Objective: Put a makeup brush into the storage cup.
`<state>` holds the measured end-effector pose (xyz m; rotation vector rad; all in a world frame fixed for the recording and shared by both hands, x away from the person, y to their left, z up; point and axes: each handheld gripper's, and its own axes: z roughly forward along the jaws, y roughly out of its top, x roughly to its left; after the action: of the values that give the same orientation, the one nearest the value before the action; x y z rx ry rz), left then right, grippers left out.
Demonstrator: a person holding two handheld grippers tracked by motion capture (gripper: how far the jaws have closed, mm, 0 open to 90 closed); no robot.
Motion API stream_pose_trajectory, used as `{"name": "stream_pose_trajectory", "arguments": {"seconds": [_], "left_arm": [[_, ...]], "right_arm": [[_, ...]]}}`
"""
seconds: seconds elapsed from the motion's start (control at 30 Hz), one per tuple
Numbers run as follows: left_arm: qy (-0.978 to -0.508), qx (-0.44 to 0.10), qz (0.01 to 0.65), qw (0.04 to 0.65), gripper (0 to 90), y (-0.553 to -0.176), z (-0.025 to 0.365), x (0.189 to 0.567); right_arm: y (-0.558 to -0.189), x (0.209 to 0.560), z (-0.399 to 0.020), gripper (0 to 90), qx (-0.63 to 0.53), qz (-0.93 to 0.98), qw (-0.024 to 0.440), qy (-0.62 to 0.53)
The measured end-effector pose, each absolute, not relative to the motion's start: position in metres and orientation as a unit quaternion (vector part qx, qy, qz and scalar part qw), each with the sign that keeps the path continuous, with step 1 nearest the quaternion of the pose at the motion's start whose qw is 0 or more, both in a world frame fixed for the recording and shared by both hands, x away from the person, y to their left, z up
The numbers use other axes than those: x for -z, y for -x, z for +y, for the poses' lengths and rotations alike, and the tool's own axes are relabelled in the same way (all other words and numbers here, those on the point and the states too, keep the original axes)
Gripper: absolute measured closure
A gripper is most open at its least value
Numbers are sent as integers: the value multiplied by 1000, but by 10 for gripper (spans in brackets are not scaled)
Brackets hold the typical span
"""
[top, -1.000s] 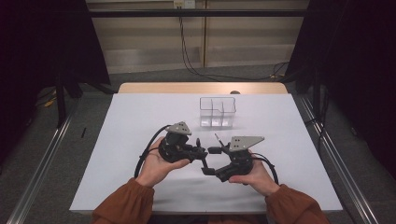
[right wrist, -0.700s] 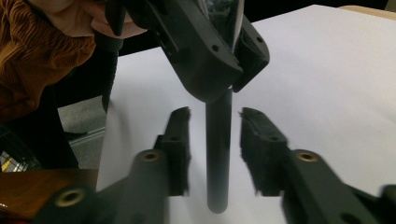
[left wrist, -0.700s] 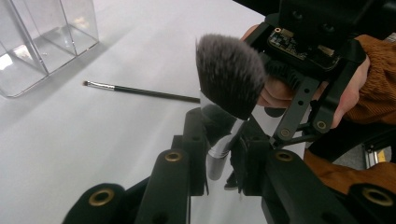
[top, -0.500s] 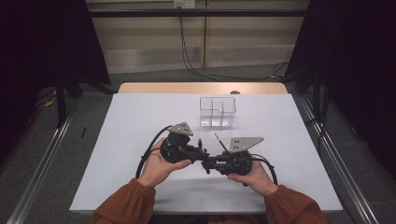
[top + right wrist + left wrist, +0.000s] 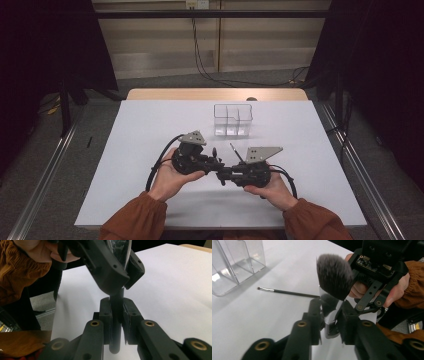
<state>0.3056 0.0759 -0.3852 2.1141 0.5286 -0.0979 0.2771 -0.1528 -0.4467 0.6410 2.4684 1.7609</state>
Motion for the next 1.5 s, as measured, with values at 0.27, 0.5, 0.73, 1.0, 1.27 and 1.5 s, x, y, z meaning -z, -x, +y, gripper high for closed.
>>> {"name": "stream_pose_trajectory", "arguments": {"seconds": [0.27, 0.5, 0.73, 1.0, 1.27, 1.5], "left_arm": [[-851, 29, 228, 473, 590, -307, 79, 386], [-845, 7, 232, 482, 398, -306, 83, 384], [-835, -31, 246, 492, 182, -306, 88, 383], [-819, -57, 271, 502, 38, -305, 105, 382], [-807, -76, 270, 520, 21, -301, 124, 385], [-799, -110, 281, 521, 22, -296, 140, 387]], "right_arm": [[-280, 445, -157, 799, -568, 794, 25, -217], [-281, 443, -161, 798, -570, 790, 33, -223], [-281, 443, -163, 798, -571, 789, 38, -225], [-283, 441, -168, 798, -573, 785, 40, -233], [-285, 439, -174, 798, -573, 782, 49, -241], [-285, 438, -180, 798, -572, 781, 54, -246]]}}
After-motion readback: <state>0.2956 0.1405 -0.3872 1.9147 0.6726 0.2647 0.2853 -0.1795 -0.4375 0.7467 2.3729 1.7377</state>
